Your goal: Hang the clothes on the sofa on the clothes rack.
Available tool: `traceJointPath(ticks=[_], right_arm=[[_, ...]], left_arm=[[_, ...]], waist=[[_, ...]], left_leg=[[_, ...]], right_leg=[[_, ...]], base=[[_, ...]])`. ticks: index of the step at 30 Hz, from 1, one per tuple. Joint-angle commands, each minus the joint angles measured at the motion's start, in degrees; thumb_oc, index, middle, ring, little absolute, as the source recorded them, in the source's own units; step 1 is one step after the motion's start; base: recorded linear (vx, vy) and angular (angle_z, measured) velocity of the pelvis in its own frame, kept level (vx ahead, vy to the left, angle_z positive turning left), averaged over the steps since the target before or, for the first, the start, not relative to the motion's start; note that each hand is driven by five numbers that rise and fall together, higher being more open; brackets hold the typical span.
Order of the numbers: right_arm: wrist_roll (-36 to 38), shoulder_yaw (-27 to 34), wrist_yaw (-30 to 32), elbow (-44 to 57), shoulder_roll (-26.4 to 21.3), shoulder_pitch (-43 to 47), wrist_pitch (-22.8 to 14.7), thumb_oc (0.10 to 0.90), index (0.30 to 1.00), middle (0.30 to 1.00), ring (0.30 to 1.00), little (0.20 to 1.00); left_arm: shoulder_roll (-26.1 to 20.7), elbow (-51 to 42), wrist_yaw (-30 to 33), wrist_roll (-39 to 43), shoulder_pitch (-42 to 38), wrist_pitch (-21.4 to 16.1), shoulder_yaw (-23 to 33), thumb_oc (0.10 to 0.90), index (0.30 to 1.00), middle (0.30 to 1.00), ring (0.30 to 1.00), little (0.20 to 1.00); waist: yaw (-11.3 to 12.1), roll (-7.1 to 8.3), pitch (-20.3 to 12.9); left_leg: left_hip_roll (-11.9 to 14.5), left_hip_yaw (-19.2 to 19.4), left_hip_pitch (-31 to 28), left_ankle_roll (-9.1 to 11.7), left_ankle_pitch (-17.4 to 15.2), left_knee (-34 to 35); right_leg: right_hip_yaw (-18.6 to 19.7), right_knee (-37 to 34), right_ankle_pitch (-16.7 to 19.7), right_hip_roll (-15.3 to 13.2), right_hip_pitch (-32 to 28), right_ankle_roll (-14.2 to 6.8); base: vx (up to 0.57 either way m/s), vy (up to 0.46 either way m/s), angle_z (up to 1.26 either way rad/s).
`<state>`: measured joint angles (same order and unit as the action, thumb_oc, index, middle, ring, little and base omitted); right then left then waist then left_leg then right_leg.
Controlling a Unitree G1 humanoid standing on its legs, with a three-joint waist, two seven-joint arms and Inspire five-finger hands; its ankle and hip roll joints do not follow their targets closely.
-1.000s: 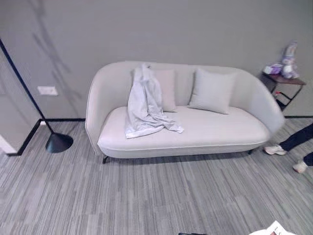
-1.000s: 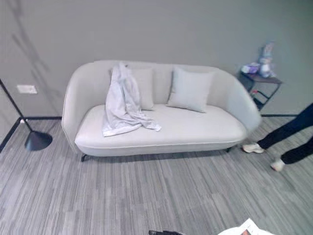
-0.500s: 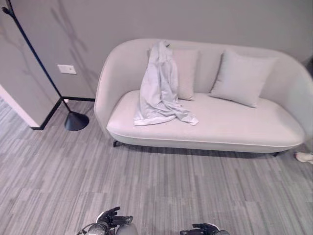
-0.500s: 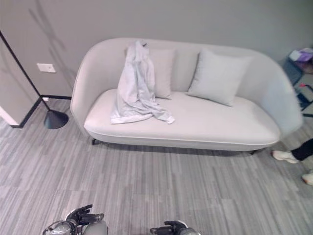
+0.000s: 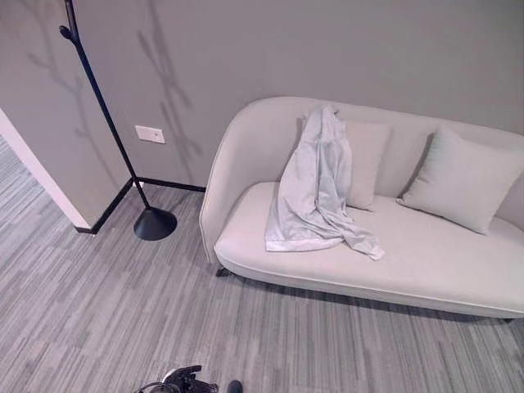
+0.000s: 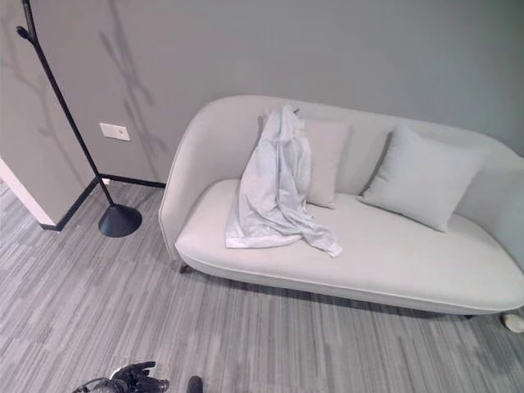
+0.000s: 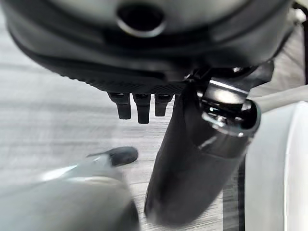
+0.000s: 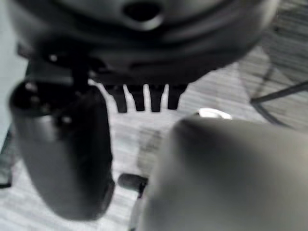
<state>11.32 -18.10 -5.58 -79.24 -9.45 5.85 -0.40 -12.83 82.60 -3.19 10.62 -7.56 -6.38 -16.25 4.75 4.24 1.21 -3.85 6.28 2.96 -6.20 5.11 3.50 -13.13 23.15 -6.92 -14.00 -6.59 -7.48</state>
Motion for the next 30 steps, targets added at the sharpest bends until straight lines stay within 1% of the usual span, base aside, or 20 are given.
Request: traceJointPath(ticks=[1, 2, 3, 5, 6, 7, 8, 9, 11, 13, 14, 16, 18, 19, 20, 22, 23, 25, 27, 30], right_arm=[[-0.56, 0.91, 3.47, 4.15, -1.21, 3.33, -2.47, 0.8, 0.9, 0.9, 0.9, 0.9], [-1.08, 0.89, 4.41, 5.71, -1.4, 3.67, -2.76, 0.8, 0.9, 0.9, 0.9, 0.9], [-2.29, 0.69, 5.83, 8.4, -1.76, 3.9, -3.24, 0.8, 0.9, 0.9, 0.9, 0.9], [-3.99, 0.55, 7.77, 12.57, -2.58, 3.54, -3.86, 0.8, 0.9, 0.9, 0.9, 0.9], [-3.99, 0.55, 7.77, 12.59, -2.6, 3.54, -3.84, 0.8, 0.9, 0.9, 0.9, 0.9], [-5.45, 1.46, 9.67, 18.99, -4.83, 3.16, -3.97, 0.8, 0.9, 0.9, 0.9, 0.9], [-7.01, 2.52, 11.37, 26.26, -7.3, 3.07, -4.0, 0.8, 0.9, 0.9, 0.9, 0.9], [-7.69, 3.13, 12.19, 28.4, -8.24, 3.09, -4.05, 0.8, 0.9, 0.9, 0.9, 0.9], [-9.79, 4.92, 14.7, 34.4, -10.61, 3.31, -3.63, 0.8, 0.9, 0.9, 0.9, 0.9], [-11.91, 7.02, 17.07, 38.91, -12.54, 3.35, -3.31, 0.8, 0.9, 0.9, 0.9, 0.9], [-16.13, 8.93, 19.44, 42.68, -14.85, 2.64, -2.68, 0.8, 0.9, 0.9, 0.9, 0.9], [-19.56, 9.84, 21.19, 43.89, -16.66, 2.31, -2.29, 0.8, 0.9, 0.9, 0.9, 0.9], [-21.55, 9.96, 21.42, 44.86, -17.62, 2.25, -1.94, 0.8, 0.9, 0.9, 0.9, 0.9], [-23.77, 9.53, 21.63, 46.28, -18.91, 2.28, -2.66, 0.8, 0.9, 0.9, 0.9, 0.9], [-23.77, 9.53, 21.64, 46.28, -18.92, 2.28, -2.66, 0.8, 0.9, 0.9, 0.9, 0.9], [-25.96, 7.99, 23.04, 45.81, -20.4, 3.96, -3.53, 0.8, 0.9, 0.9, 0.9, 0.9], [-26.15, 7.32, 23.53, 44.82, -20.92, 4.73, -3.94, 0.8, 0.9, 0.9, 0.9, 0.9], [-26.07, 5.4, 24.14, 41.15, -21.9, 7.41, -4.54, 0.8, 0.9, 0.9, 0.9, 0.9], [-25.71, 3.47, 25.17, 37.98, -23.04, 9.91, -4.94, 0.8, 0.9, 0.9, 0.9, 0.9], [-23.91, 0.58, 26.06, 30.68, -23.56, 15.36, -4.93, 0.8, 0.9, 0.9, 0.9, 0.9]], left_arm=[[1.79, 2.02, -0.17, -3.49, 4.05, -0.37, -0.81, 0.8, 0.9, 0.9, 0.9, 0.9], [1.91, 1.69, 0.17, -3.51, 4.4, -0.45, -0.91, 0.8, 0.9, 0.9, 0.9, 0.9], [1.86, 1.59, 0.44, -3.31, 4.9, -0.4, -0.7, 0.8, 0.9, 0.9, 0.9, 0.9], [2.02, 1.29, 0.78, -2.38, 5.79, -0.67, 0.12, 0.8, 0.9, 0.9, 0.9, 0.9], [2.04, 1.29, 0.78, -2.38, 5.79, -0.67, 0.12, 0.8, 0.9, 0.9, 0.9, 0.9], [2.01, 1.1, 1.01, -1.06, 6.59, -0.9, 1.56, 0.8, 0.9, 0.9, 0.9, 0.9], [2.14, 1.18, 1.24, -0.42, 7.35, -1.02, 2.73, 0.8, 0.9, 0.9, 0.9, 0.9], [2.26, 1.18, 1.42, -0.53, 7.44, -1.06, 2.89, 0.8, 0.9, 0.9, 0.9, 0.9], [2.32, 0.75, 2.16, -1.74, 6.98, -1.21, 2.2, 0.8, 0.9, 0.9, 0.9, 0.9], [2.4, -0.1, 2.94, -3.3, 5.93, -1.54, 1.3, 0.8, 0.9, 0.9, 0.9, 0.9], [2.36, -1.18, 3.69, -6.14, 5.06, -1.72, -0.29, 0.8, 0.9, 0.9, 0.9, 0.9], [2.03, -1.64, 3.65, -7.53, 5.42, -1.9, -0.51, 0.8, 0.9, 0.9, 0.9, 0.9], [1.99, -1.66, 3.82, -7.42, 5.52, -1.72, -0.05, 0.8, 0.9, 0.9, 0.9, 0.9], [2.33, -1.49, 3.82, -6.9, 5.92, -1.78, 0.79, 0.8, 0.9, 0.9, 0.9, 0.9], [2.34, -1.49, 3.82, -6.9, 5.92, -1.78, 0.79, 0.8, 0.9, 0.9, 0.9, 0.9], [3.22, -2.54, 4.82, -7.22, 5.98, -2.12, -0.25, 0.8, 0.9, 0.9, 0.9, 0.9], [3.46, -3.05, 5.2, -7.7, 5.82, -2.29, -1.0, 0.8, 0.9, 0.9, 0.9, 0.9], [3.65, -4.52, 6.05, -8.07, 5.42, -2.82, -2.25, 0.8, 0.9, 0.9, 0.9, 0.9], [3.31, -6.14, 7.03, -7.43, 5.48, -3.4, -2.81, 0.8, 0.9, 0.9, 0.9, 0.9], [3.01, -7.58, 8.64, -4.46, 5.5, -4.28, -2.81, 0.8, 0.9, 0.9, 0.9, 0.9]], waist=[[0.06, -2.37, 0.24], [-0.16, -3.19, 0.73], [-0.54, -3.84, 1.19], [-1.24, -4.01, 2.09], [-1.23, -4.14, 1.94], [-1.77, -4.2, 2.68], [-2.03, -4.03, 3.16], [-2.29, -3.8, 3.51], [-3.27, -3.4, 4.27], [-4.08, -3.34, 4.66], [-4.66, -2.86, 4.54], [-4.57, -2.33, 3.56], [-4.55, -2.52, 2.86], [-4.21, -2.89, 1.78], [-4.27, -2.91, 1.77], [-3.37, -3.51, 1.37], [-3.03, -3.64, 1.51], [-2.08, -3.77, 1.94], [-0.79, -3.54, 2.99], [0.66, -3.26, 4.86]], left_leg=[[2.95, -0.69, 0.66, 3.0, -4.63, -2.2], [3.06, -0.72, -0.2, 2.52, -4.89, -1.73], [3.38, -0.61, -1.19, 2.41, -5.29, -1.19], [3.21, -0.93, -3.05, 2.44, -5.85, -0.42], [3.36, -0.95, -2.84, 2.48, -5.83, -0.48], [3.64, -1.15, -3.64, 2.96, -6.3, -0.43], [4.04, -1.02, -4.43, 3.71, -7.09, -0.32], [4.08, -1.27, -5.14, 3.99, -7.53, -0.23], [4.24, -2.32, -6.51, 4.69, -8.61, -0.1], [4.79, -3.32, -7.58, 5.43, -9.46, 0.13], [5.5, -4.44, -9.17, 6.02, -10.89, 0.29], [6.67, -4.98, -10.92, 6.54, -11.69, 0.25], [8.06, -5.84, -11.6, 7.15, -11.94, 0.26], [10.73, -7.2, -11.49, 8.34, -12.29, -0.62], [10.75, -7.25, -11.46, 8.36, -12.3, -0.63], [13.97, -9.16, -9.66, 10.07, -11.78, -3.36], [14.54, -9.55, -8.51, 10.57, -11.17, -4.98], [15.37, -10.64, -6.06, 11.74, -8.13, -9.64], [14.86, -12.31, -3.26, 12.42, -5.21, -15.25], [12.87, -12.06, 0.96, 12.08, -6.24, -16.1]], right_leg=[[0.34, 1.27, 9.1, 0.29, 3.06, -2.76], [-0.28, 4.51, 10.88, -0.18, 4.71, -2.73], [-1.07, 6.05, 10.38, 0.0, 6.14, -2.29], [-0.87, 5.72, 7.27, 1.59, 8.21, -1.34], [-0.93, 5.51, 7.44, 1.76, 8.3, -1.27], [-1.38, 1.28, 4.26, 3.42, 9.88, -0.17], [-2.9, -6.37, 3.59, 3.24, 10.52, 0.56], [-2.39, -9.65, 3.93, 3.17, 11.04, 0.52], [1.36, -16.37, 6.63, 3.43, 12.83, -0.09], [4.58, -20.6, 9.58, 2.44, 14.24, -1.23], [7.03, -22.53, 10.22, 1.93, 13.76, -1.71], [7.43, -20.74, 9.94, 2.85, 13.35, -1.41], [7.01, -20.1, 9.26, 4.13, 13.18, -0.98], [5.25, -20.11, 7.99, 5.93, 12.36, -0.1], [5.19, -20.12, 7.99, 5.94, 12.34, -0.09], [3.17, -21.02, 5.71, 8.46, 10.91, 1.73], [2.47, -21.66, 5.13, 9.06, 10.23, 2.41], [1.25, -23.4, 4.56, 10.24, 8.29, 3.8], [0.17, -25.6, 4.58, 10.63, 6.04, 4.76], [-1.06, -28.15, 4.14, 9.81, 3.99, 4.59]], base=[[0.11, 0.247, -0.05], [0.14, 0.219, -0.06], [0.15, 0.146, 0.01], [0.12, 0.056, 0.02], [0.14, -0.01, 0.11], [0.2, -0.098, 0.14], [0.26, -0.138, 0.18], [0.24, -0.173, -0.04], [0.24, -0.157, -0.19], [0.32, -0.194, 0.09], [0.38, -0.234, 0.31], [0.38, -0.26, 0.43], [0.27, -0.239, 0.68], [0.18, -0.199, 0.47], [0.24, -0.296, 0.35], [0.21, -0.327, 0.22], [0.2, -0.348, 0.29], [0.15, -0.225, 0.42], [0.14, -0.169, 0.24], [0.12, -0.082, 0.29]])
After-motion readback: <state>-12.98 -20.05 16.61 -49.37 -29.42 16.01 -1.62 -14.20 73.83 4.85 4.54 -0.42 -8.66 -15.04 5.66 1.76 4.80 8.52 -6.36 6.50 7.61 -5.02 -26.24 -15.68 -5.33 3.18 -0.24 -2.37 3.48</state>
